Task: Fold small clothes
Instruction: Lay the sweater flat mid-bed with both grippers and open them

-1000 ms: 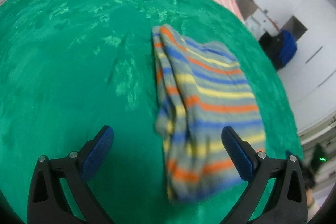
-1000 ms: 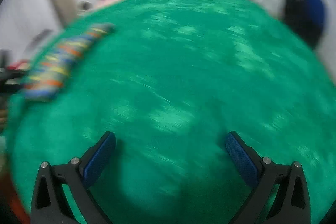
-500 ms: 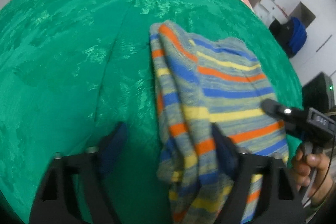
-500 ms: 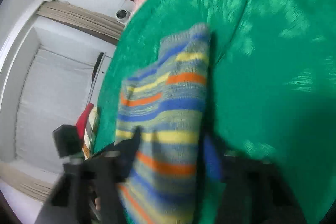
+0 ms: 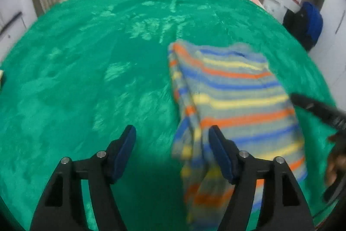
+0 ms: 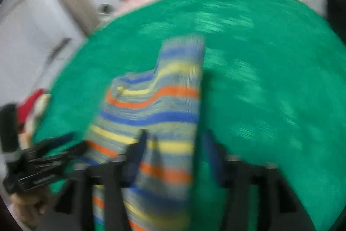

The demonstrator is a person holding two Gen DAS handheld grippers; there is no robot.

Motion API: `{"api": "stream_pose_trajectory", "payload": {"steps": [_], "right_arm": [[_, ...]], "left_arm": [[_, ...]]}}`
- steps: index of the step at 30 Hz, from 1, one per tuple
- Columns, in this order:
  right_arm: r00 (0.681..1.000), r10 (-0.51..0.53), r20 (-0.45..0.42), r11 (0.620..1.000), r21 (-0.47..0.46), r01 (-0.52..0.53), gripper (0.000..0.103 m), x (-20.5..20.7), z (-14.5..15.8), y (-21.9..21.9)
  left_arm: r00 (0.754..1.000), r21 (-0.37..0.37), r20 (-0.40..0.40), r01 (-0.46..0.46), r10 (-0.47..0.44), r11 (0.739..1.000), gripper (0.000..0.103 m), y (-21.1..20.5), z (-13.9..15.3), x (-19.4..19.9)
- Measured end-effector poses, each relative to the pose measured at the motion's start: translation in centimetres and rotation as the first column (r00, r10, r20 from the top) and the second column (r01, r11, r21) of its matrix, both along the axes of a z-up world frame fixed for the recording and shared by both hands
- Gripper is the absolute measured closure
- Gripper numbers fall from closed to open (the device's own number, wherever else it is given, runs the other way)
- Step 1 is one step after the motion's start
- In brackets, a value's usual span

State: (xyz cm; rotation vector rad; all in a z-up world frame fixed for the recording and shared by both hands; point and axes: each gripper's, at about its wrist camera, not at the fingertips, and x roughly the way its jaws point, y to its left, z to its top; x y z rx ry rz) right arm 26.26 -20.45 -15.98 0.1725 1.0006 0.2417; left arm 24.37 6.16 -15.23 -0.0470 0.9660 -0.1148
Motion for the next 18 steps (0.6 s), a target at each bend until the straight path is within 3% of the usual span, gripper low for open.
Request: {"api": "stream_pose_trajectory", "payload": {"steps": [2, 4, 7, 10, 12, 18], "right_arm": [[0.998, -0.016, 0.061, 0.999, -0.037, 0.019, 0.02, -2.6, 1.1, -2.0], [0.99, -0.016, 0.142, 0.992, -0.122, 0.033, 0.0, -6.0, 2.9, -3.4], [0.977, 0.017, 0.214, 0.981, -0.193, 0.025, 0.0, -9.8, 5.5, -4.4], [0.955, 0.039, 0.295, 0.969, -0.244, 0.035, 0.0, -13.4, 8.3, -4.0], [0.937, 0.013, 0.348, 0.967, -0.244, 0.077, 0.0, -16.5, 9.8, -4.0], [0.943, -0.027, 0.331, 0.978, -0.188, 0.094, 0.0, -21.0, 10.0, -3.6]], "left_arm": [[0.997, -0.015, 0.067, -0.023, 0.024, 1.0, 0.016, 0.6, 1.0, -3.2], [0.98, -0.01, 0.186, -0.074, 0.074, 0.997, 0.001, 0.8, 3.0, -6.8], [0.951, 0.0, 0.294, -0.096, 0.092, 0.995, 0.0, 0.4, 5.6, -10.6], [0.964, -0.011, 0.258, -0.064, 0.065, 0.998, 0.0, -0.4, 7.3, -12.6], [0.962, 0.011, 0.257, -0.099, 0.093, 0.995, 0.0, -1.0, 7.9, -14.0], [0.955, 0.075, 0.281, -0.125, 0.099, 0.989, 0.0, -2.0, 9.4, -16.9]]}}
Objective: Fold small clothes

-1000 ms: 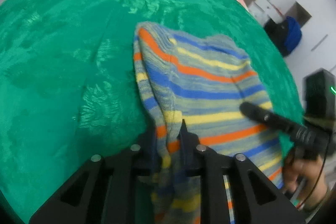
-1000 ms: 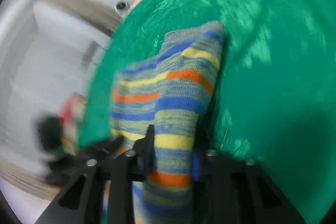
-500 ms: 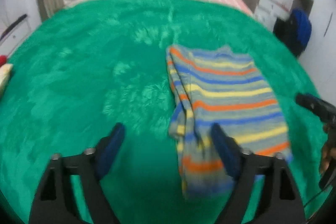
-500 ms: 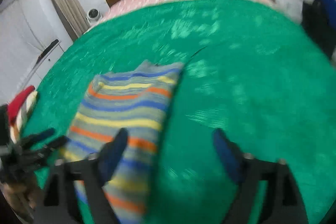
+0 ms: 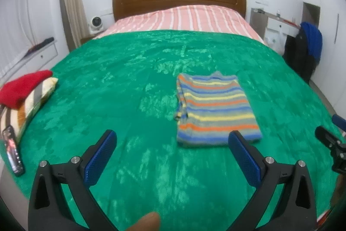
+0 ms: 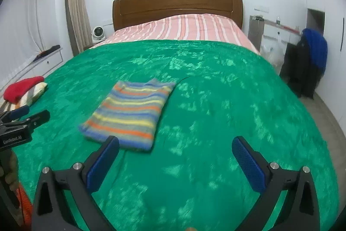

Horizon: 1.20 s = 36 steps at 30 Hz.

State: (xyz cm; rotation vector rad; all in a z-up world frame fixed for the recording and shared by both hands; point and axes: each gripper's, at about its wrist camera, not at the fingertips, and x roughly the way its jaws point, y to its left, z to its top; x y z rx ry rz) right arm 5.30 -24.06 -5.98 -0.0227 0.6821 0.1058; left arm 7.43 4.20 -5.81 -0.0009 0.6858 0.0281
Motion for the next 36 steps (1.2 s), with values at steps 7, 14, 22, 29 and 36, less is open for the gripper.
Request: {"api": "stream_pose_trajectory", "payload": {"steps": [7, 14, 22, 29, 36], "right_arm": [[0.999, 0.016, 0.033, 0.999, 0.042, -0.018, 0.0, -3.8, 1.3, 0.9], [0.997, 0.061, 0.035, 0.998, -0.007, -0.061, 0.0, -5.8, 2.8, 3.0], [0.992, 0.121, -0.045, 0.99, 0.081, -0.117, 0.0, -6.5, 3.0, 3.6], [0.994, 0.077, -0.082, 0.997, 0.007, -0.076, 0.0, -7.0, 2.9, 4.5], [0.993, 0.092, -0.08, 0.995, -0.022, -0.094, 0.0, -7.5, 3.1, 5.2]], "left_arm": [[0.992, 0.012, 0.063, -0.107, 0.106, 0.994, 0.0, 0.1, 1.3, -3.9], [0.993, 0.007, 0.032, -0.111, 0.111, 0.994, 0.0, 0.1, 2.2, -5.6], [0.996, 0.109, 0.001, -0.09, 0.091, 0.99, 0.0, -0.7, 2.4, -7.1], [0.995, 0.066, -0.045, -0.089, 0.092, 0.994, 0.0, -0.3, 1.7, -7.0], [0.994, 0.043, -0.06, -0.089, 0.092, 0.995, 0.0, 0.0, 1.5, -7.0]]}}
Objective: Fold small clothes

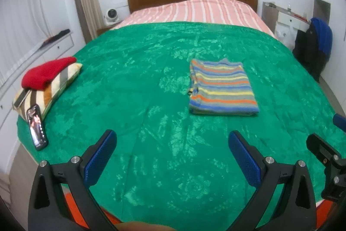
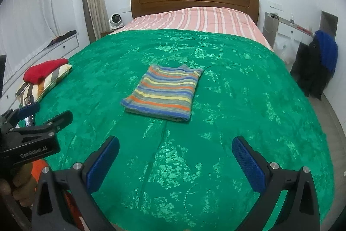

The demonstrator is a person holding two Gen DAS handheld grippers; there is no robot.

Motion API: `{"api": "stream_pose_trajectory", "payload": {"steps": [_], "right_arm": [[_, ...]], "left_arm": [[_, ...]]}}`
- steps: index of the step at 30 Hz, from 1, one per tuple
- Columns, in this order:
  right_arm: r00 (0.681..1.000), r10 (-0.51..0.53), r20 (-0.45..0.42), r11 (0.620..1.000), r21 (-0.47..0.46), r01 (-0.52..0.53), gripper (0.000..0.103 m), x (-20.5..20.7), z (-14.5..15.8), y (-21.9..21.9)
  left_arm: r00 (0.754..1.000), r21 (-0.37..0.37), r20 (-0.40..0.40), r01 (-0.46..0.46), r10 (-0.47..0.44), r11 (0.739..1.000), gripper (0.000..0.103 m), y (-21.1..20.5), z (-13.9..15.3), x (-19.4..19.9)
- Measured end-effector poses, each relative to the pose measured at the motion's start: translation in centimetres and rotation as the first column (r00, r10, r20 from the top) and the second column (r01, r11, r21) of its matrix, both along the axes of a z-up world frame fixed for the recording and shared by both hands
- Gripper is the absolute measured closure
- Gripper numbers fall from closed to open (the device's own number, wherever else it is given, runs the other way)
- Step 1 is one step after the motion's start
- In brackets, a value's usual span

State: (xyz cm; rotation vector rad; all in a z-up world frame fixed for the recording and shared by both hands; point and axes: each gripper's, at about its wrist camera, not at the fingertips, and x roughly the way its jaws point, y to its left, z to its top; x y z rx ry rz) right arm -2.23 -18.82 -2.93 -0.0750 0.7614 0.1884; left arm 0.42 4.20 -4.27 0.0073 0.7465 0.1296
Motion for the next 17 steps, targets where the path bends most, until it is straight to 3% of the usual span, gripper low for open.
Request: {"api": "stream_pose_trajectory", "payload": {"steps": [12, 17], "right_arm": [[1.0, -0.001, -0.002, 1.0, -0.02, 0.001, 0.0, 0.02, -0.46, 0.36], [1.0, 0.002, -0.003, 1.0, -0.015, -0.002, 0.0, 0.07, -0.55, 0.35]], "left_arm": [[1.0, -0.039, 0.008, 0.025, -0.024, 0.999, 0.0, -0.1, -0.15, -0.32], [0.999, -0.018, 0.029, 0.024, -0.023, 1.0, 0.0, -0.42, 0.18, -0.59]]}}
